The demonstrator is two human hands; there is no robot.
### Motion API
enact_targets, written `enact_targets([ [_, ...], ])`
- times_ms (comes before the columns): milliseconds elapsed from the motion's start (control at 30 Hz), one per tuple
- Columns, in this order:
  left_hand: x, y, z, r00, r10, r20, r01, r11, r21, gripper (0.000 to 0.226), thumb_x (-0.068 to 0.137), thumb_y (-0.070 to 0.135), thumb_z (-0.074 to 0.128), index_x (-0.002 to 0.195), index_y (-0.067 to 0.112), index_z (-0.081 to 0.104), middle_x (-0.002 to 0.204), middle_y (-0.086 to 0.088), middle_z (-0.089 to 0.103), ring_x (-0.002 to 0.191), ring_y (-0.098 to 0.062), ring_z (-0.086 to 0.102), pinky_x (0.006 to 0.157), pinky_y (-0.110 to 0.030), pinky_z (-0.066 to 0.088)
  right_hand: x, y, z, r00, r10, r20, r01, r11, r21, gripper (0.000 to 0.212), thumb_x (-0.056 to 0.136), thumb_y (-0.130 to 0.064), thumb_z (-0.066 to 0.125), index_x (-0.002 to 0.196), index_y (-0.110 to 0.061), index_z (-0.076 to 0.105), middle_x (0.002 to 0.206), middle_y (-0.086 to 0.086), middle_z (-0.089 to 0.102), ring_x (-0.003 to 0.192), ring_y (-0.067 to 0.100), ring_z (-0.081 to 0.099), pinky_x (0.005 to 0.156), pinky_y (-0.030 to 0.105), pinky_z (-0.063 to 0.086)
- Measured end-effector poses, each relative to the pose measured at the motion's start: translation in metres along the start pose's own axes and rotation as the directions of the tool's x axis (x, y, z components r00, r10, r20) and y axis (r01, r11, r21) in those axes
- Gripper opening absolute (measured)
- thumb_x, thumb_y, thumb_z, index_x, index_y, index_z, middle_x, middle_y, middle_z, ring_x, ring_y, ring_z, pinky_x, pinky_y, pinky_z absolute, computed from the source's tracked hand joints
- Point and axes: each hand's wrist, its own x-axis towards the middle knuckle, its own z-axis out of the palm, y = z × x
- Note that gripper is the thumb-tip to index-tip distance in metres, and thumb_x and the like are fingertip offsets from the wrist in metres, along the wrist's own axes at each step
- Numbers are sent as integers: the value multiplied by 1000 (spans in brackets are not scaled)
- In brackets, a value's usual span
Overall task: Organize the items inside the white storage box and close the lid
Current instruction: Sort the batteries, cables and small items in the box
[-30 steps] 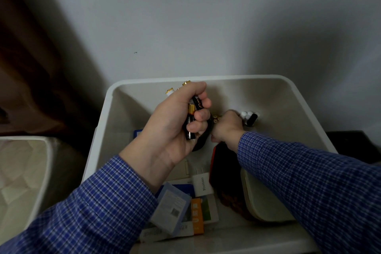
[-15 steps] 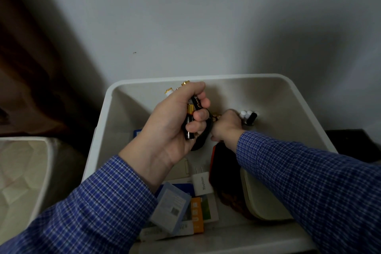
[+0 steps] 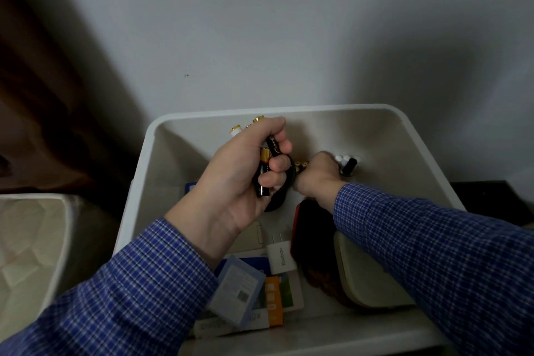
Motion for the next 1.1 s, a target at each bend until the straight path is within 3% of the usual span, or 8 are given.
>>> enact_targets([
  [200,0,1,-2,995,-71,67,71,997,-1,36,93,41,60,74,11,55,66,-6,51,42,-8,38,27,-14,24,-37,-6,-48,950,-292,107,309,930,-198,10,81,-8,66,76,-6,58,78,7,63,68,21,62,45,18,41],
  [300,0,-1,-3,990,-114,78,115,993,-6,47,89,54,60,75,9,58,67,-7,53,43,-10,41,27,-15,26,-54,-8,-91,868,-494,-37,495,868,26,11,82,-12,66,93,-13,64,84,2,67,75,13,66,60,21,52],
  [400,1,-4,-3,985,-155,72,159,985,-59,53,90,58,54,76,7,59,68,-9,54,43,-12,43,29,-15,27,-79,-11,-131,767,-631,-115,633,717,292,23,75,-45,74,89,-28,66,76,-6,69,57,1,61,51,15,47],
  [467,3,-7,-3,985,-166,47,169,983,-68,57,93,60,47,80,5,60,69,-9,55,47,-15,47,34,-17,31,-98,-9,-138,653,-756,-29,734,623,271,35,67,-58,78,89,-33,67,77,-10,69,59,2,61,53,15,46],
  [567,4,-13,-1,980,-198,12,198,977,-84,56,97,59,37,99,7,59,80,-11,59,60,-19,50,54,-24,39,-116,-6,-123,547,-833,82,818,552,159,42,62,-53,87,93,-32,69,75,-12,66,66,-4,62,58,7,43],
  [800,3,-19,0,975,-211,-70,205,975,-86,48,101,37,31,71,9,57,59,-8,57,47,-16,51,54,-24,40,-114,-8,-100,621,-778,93,783,621,-24,33,70,-40,85,100,-33,73,73,-15,67,75,-9,61,65,8,46],
  [967,6,-23,-1,977,-207,-44,203,976,-81,59,103,38,30,71,10,70,69,-8,68,59,-19,66,63,-28,54,-112,-12,-93,660,-750,45,751,660,-11,25,77,-30,82,99,-33,72,80,-17,67,73,-4,63,73,19,54],
  [1100,4,-23,-1,973,-229,-15,228,973,-28,61,101,31,32,60,14,73,65,-1,66,50,-13,61,48,-20,49,-103,-21,-95,713,-699,59,696,715,70,29,72,-29,84,97,-31,69,81,-14,67,68,-3,63,68,19,52],
])
